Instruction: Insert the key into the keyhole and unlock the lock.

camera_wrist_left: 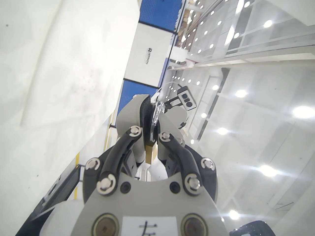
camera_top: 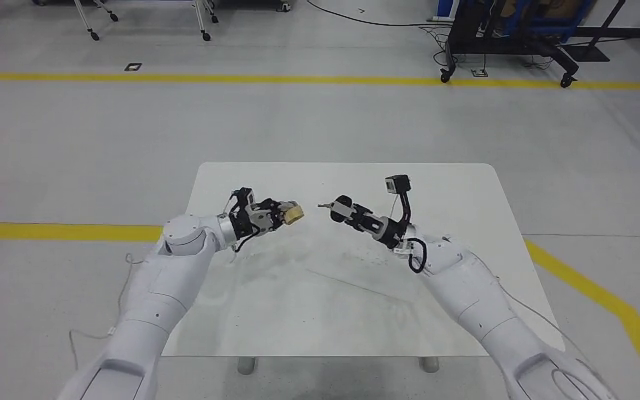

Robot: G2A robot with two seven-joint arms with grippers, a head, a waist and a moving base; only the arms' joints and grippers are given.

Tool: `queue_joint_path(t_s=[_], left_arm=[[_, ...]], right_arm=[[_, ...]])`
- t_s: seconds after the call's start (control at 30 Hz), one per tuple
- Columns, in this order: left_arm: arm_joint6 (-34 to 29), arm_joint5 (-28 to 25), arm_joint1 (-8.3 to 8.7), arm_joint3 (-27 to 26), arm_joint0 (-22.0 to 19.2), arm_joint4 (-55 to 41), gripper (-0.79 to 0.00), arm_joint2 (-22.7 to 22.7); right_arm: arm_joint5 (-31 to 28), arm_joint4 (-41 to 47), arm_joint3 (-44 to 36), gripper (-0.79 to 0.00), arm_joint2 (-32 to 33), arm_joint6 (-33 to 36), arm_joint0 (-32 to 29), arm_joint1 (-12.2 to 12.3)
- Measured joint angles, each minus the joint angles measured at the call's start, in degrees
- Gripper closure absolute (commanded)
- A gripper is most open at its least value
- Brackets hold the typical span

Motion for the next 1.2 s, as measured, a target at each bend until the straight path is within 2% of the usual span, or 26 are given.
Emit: queue_joint_path(t_s=[0.13,0.3,0.5,0.6,0.7,1.2], left_arm=[[6.06,-3.7,-1.05,-1.6,1.76,-4.21,0.0,0.39],[10.79,-6.85,-2.74,-0.46,1.19,-6.78,0.0,2.92],[14.08,-12.93,-4.25,0.71,0.08,-6.62,0.0,5.07],[13.77,-13.97,-4.65,1.03,-0.31,-6.5,0.0,5.62],[11.6,-12.28,-4.72,1.16,-0.92,-6.66,0.0,5.81],[11.81,-12.32,-4.7,1.15,-0.89,-6.68,0.0,5.78]], right_arm=[[2.74,0.52,-0.53,0.0,-0.06,-5.57,-1.29,-0.68],[5.04,-1.31,-0.44,0.0,-0.67,-13.45,-2.63,-1.83],[7.48,-11.45,-3.15,0.0,-0.21,-27.94,-6.23,-2.73],[8.48,-15.46,-5.55,0.0,0.32,-32.32,-8.3,-2.82],[8.58,-15.96,-5.86,0.0,0.43,-32.54,-8.54,-2.79],[8.56,-15.81,-5.8,0.0,0.41,-32.47,-8.49,-2.79]])
